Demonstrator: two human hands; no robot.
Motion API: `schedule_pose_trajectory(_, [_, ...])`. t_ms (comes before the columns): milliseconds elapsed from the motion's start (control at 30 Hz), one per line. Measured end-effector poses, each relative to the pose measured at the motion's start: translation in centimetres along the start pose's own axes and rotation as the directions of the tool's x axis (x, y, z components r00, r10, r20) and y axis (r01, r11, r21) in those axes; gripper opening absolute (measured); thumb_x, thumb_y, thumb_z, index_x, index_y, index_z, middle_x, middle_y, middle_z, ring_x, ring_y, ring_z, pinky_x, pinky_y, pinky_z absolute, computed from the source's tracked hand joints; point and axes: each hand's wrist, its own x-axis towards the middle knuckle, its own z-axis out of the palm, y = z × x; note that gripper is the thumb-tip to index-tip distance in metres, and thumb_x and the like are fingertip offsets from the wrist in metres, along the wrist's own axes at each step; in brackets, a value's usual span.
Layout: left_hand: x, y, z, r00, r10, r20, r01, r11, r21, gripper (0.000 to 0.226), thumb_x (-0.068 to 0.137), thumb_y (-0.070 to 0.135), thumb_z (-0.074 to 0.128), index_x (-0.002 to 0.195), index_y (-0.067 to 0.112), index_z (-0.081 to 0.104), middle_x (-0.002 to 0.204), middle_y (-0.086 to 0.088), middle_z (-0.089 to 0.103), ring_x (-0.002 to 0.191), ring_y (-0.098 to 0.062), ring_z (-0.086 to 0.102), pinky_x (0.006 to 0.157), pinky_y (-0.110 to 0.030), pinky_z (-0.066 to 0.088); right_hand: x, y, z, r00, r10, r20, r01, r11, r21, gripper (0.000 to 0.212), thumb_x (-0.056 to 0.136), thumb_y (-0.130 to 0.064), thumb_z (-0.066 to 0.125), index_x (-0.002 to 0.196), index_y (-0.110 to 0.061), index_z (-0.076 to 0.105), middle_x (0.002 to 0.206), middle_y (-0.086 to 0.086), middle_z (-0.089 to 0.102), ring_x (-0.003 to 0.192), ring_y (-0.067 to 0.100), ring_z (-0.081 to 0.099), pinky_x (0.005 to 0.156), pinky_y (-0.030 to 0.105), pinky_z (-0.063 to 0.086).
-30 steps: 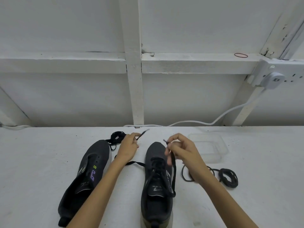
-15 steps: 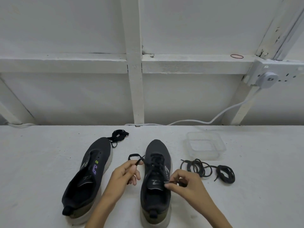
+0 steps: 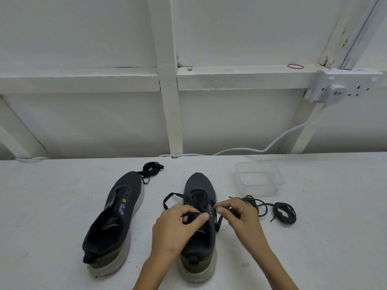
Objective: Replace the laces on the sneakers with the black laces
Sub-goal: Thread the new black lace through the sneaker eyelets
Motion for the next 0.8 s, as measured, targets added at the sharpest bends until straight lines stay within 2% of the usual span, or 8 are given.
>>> schedule_pose_trajectory(100, [0.1,0.9,0.6,1.000,0.025,-0.001,-0.025,0.997,0.067,0.024,0.072,0.067,0.066,0.083,0.045,0.070,0.075,0.020,0.055,0.077,0.002,0.055,0.061,-0.018,0.036,-0.8,0.4,0.3,0.999,-0.024,0.036,0.025,0.999,-0.038,0.017,0.083,-0.008,0.075,0.085,-0.025,0.079,0.079,-0.016,0.070,0.083,0.009,0.065,0.070,0.013,0.045])
schedule_pose_trajectory(233, [0.8,-0.2,1.1,0.999,-0.019,0.049,0.024,0.994,-0.108,0.007,0.075,0.046,0.077,0.079,0.042,0.072,0.072,0.025,0.059,0.073,0.004,0.055,0.063,-0.015,0.039,-1.1,0.6,0.5,0.998,-0.043,0.035,0.045,0.997,-0.062,0.017,0.083,-0.008,0.075,0.085,-0.024,0.079,0.080,-0.015,0.069,0.080,0.008,0.064,0.068,0.011,0.043])
schedule_pose_trajectory(367, [1.2,-1.0,1.3,0.992,-0.042,0.123,0.076,0.957,-0.280,0.008,0.075,0.032,0.081,0.080,0.036,0.077,0.067,0.028,0.058,0.065,0.002,0.053,0.068,-0.017,0.042,-1.1,0.1,0.5,0.996,-0.072,0.051,0.076,0.993,-0.093,0.019,0.083,-0.008,0.074,0.082,-0.027,0.077,0.075,-0.014,0.067,0.075,0.008,0.063,0.065,0.010,0.043])
schedule_pose_trajectory(467, [1.3,-1.1,1.5,0.988,-0.050,0.147,0.100,0.928,-0.359,0.013,0.068,0.040,0.078,0.081,0.036,0.078,0.068,0.025,0.061,0.064,0.003,0.052,0.071,-0.021,0.045,-1.1,-0.4,0.4,0.993,-0.083,0.088,0.094,0.987,-0.134,0.017,0.085,-0.009,0.073,0.081,-0.025,0.077,0.074,-0.012,0.065,0.076,0.008,0.061,0.065,0.011,0.043])
schedule_pose_trajectory(567, [1.3,-1.2,1.6,0.985,-0.054,0.162,0.113,0.917,-0.383,0.009,0.072,0.034,0.080,0.080,0.037,0.078,0.073,0.019,0.065,0.066,0.000,0.054,0.073,-0.024,0.048,-1.0,-0.8,0.3,0.989,-0.083,0.122,0.109,0.969,-0.222,0.014,0.086,-0.012,0.070,0.080,-0.023,0.075,0.074,-0.014,0.061,0.078,0.006,0.059,0.066,0.011,0.042])
schedule_pose_trajectory(700, [1.1,-1.1,1.6,0.987,-0.054,0.153,0.112,0.909,-0.400,0.031,0.054,0.058,0.070,0.079,0.041,0.076,0.077,0.016,0.068,0.071,-0.005,0.059,0.078,-0.030,0.052,-0.6,-1.6,0.3,0.983,-0.062,0.175,0.120,0.931,-0.345,0.012,0.088,-0.018,0.065,0.080,-0.022,0.072,0.074,-0.013,0.057,0.080,0.008,0.056,0.065,0.012,0.040])
schedule_pose_trajectory(733, [1.1,-1.1,1.6,0.988,-0.053,0.148,0.109,0.910,-0.401,0.031,0.053,0.059,0.069,0.078,0.042,0.076,0.076,0.016,0.067,0.069,-0.004,0.058,0.077,-0.030,0.052,-0.5,-1.8,0.4,0.982,-0.056,0.179,0.120,0.923,-0.367,0.012,0.088,-0.020,0.064,0.080,-0.022,0.071,0.074,-0.013,0.057,0.077,0.008,0.056,0.064,0.013,0.040])
schedule_pose_trajectory(800, [1.0,-1.0,1.6,0.988,-0.052,0.143,0.105,0.914,-0.393,0.016,0.063,0.049,0.077,0.078,0.042,0.076,0.072,0.017,0.066,0.065,0.000,0.054,0.073,-0.026,0.050,-0.2,-2.1,0.5,0.983,-0.042,0.180,0.113,0.908,-0.403,0.012,0.089,-0.023,0.063,0.079,-0.022,0.070,0.075,-0.010,0.057,0.070,0.008,0.055,0.063,0.014,0.039])
